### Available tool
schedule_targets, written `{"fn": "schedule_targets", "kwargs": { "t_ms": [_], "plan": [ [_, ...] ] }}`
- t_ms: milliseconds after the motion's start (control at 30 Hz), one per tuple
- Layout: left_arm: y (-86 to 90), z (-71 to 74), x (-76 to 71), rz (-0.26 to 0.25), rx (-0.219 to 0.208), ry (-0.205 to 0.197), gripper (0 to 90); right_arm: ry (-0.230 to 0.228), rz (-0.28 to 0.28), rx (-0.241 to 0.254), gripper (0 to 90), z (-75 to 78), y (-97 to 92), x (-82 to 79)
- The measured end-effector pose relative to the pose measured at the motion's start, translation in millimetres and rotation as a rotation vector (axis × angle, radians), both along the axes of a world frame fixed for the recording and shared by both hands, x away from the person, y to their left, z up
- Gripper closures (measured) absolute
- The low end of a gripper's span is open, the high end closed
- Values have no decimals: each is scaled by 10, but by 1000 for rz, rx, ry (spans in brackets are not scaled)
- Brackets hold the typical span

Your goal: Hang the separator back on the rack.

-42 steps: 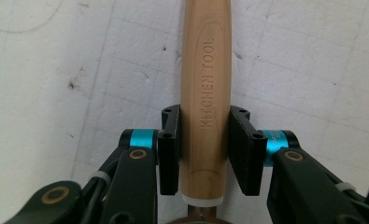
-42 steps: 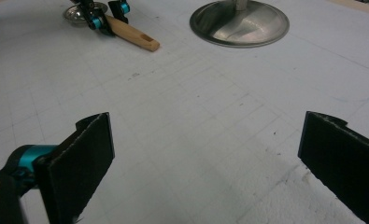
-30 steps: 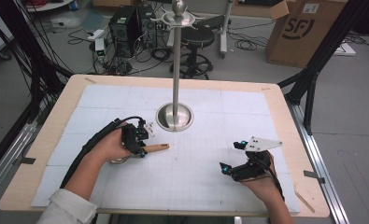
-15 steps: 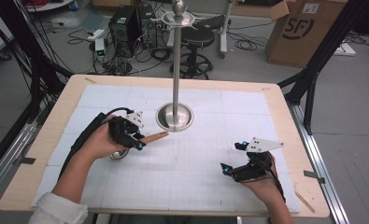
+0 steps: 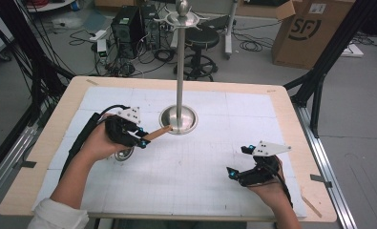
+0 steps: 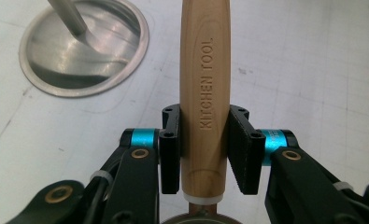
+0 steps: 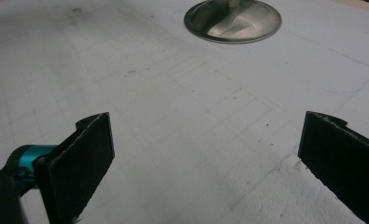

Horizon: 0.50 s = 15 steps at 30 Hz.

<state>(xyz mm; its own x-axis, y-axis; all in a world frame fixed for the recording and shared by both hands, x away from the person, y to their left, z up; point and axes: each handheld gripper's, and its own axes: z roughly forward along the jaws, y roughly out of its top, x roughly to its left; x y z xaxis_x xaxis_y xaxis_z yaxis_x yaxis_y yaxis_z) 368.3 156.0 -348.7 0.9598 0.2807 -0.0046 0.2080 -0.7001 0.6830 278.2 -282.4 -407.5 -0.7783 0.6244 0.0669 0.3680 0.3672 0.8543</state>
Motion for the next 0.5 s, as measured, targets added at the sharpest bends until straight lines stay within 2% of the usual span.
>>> {"fn": "schedule_targets", "kwargs": {
  "t_ms": [67, 267, 400, 500],
  "plan": [
    [26, 16, 3, 6, -24, -2, 681, 1, 1, 1, 21, 0, 0, 2],
    [106, 63, -41, 26, -133, -19, 681, 3, 11, -3, 21, -3, 35, 9],
    [144, 77, -86, 43, -152, -35, 681, 3, 16, -5, 21, -7, 47, 30],
    [179, 62, -144, 59, -208, -52, 681, 6, 12, -4, 21, -9, 45, 30]
  ]
}}
